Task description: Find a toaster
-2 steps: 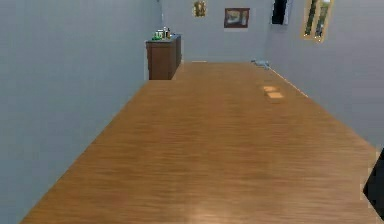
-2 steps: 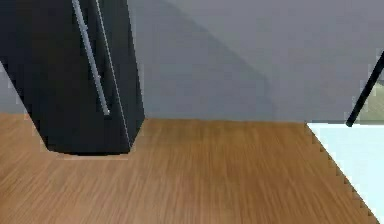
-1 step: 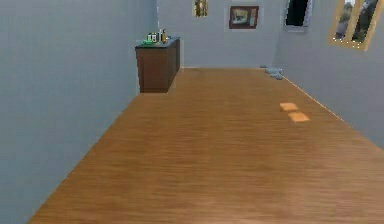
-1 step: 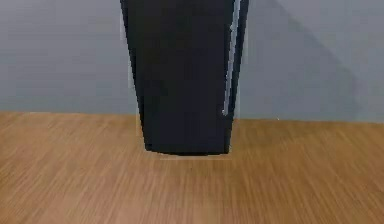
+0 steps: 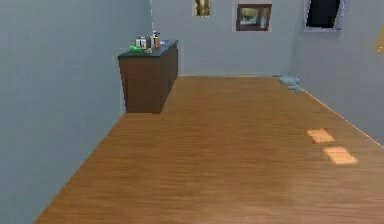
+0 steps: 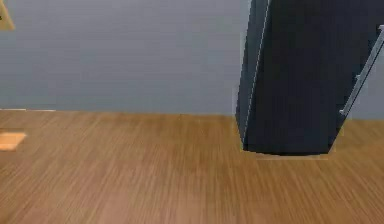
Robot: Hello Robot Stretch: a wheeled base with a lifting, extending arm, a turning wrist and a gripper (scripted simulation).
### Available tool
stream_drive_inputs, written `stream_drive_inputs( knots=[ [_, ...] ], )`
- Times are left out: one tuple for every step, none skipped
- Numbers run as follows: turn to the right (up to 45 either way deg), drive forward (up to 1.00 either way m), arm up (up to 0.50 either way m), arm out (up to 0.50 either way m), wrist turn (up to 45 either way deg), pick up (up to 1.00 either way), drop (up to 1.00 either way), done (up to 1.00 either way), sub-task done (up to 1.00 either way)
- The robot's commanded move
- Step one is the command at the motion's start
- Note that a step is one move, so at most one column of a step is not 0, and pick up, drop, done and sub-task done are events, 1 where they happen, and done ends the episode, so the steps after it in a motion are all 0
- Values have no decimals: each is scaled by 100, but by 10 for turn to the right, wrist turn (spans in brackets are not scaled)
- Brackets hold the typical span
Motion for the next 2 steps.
stream_drive_inputs(
  knots=[
    [0,100,0,0,0,0,0,0,0],
    [-30,0,0,0,0,0,0,0,0]
  ],
)
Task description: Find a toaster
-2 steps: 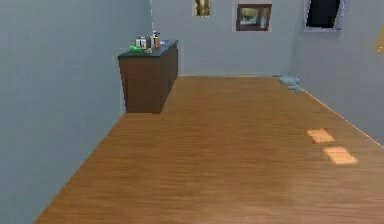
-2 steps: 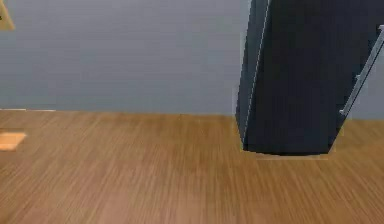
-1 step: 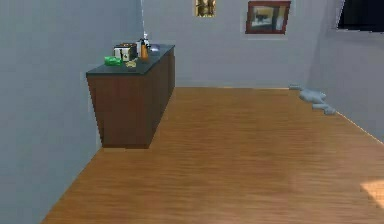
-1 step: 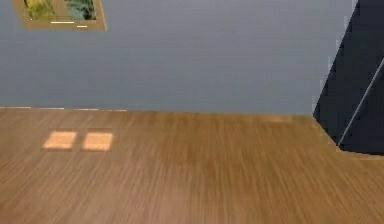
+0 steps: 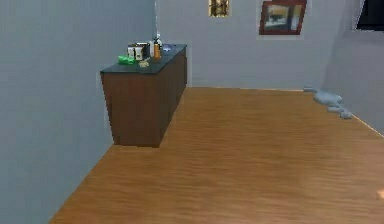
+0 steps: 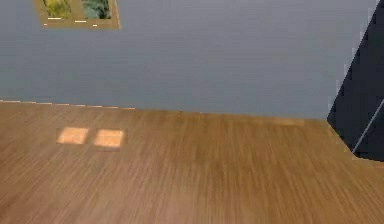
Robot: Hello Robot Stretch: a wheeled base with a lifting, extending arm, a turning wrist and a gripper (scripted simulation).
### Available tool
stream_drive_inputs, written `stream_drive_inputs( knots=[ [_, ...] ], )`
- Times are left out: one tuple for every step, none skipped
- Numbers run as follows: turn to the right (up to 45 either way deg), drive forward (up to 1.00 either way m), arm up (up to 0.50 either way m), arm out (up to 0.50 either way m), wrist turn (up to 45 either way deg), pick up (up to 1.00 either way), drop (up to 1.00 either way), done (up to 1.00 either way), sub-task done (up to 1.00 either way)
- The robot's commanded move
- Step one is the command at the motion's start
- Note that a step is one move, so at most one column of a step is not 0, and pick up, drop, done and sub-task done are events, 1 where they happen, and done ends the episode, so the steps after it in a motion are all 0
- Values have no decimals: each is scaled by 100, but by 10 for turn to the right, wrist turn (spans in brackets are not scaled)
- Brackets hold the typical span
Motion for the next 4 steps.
stream_drive_inputs(
  knots=[
    [0,100,0,0,0,0,0,0,0],
    [0,75,0,0,0,0,0,0,0],
    [-330,0,0,0,0,0,0,0,0],
    [0,0,0,0,0,0,0,100,0]
  ],
)
